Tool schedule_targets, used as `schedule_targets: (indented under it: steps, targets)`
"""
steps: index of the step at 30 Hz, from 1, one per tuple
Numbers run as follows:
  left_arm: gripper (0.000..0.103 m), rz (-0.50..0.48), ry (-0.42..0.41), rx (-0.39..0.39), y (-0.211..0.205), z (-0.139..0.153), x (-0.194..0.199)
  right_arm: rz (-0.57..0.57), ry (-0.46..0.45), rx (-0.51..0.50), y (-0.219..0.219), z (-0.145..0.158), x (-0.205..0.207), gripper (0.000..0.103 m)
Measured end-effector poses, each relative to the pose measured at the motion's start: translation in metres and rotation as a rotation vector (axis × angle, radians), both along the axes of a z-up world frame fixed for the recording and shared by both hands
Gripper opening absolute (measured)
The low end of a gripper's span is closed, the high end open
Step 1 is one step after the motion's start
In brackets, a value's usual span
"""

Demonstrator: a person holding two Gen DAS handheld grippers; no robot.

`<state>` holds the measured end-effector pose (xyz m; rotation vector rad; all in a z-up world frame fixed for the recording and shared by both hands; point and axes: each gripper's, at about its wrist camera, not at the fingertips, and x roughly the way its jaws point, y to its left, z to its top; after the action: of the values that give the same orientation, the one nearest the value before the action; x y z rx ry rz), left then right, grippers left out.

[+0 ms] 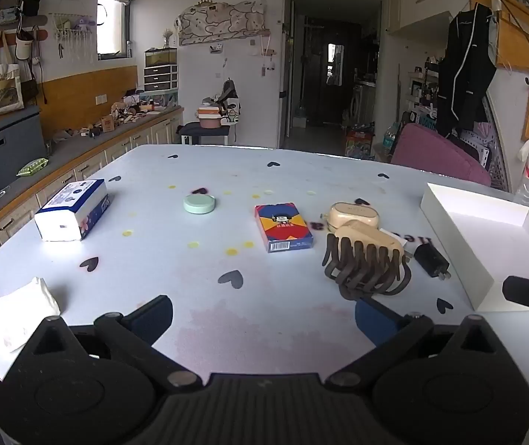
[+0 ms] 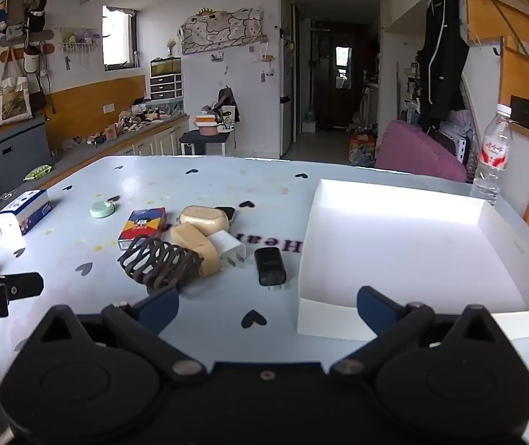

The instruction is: Organize rigid objects

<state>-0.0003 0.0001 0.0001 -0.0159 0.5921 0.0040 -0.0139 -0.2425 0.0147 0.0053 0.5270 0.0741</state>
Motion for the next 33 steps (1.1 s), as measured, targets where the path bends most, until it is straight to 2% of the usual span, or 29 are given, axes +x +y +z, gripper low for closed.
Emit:
schedule_targets:
  steps: [33]
  targets:
    - [0.103,-0.001,0.004,0.001,-0.0002,0.0000,0.0004,-0.004,0.008,-0.008,0.0011,0.0011,-0.0014,0.103]
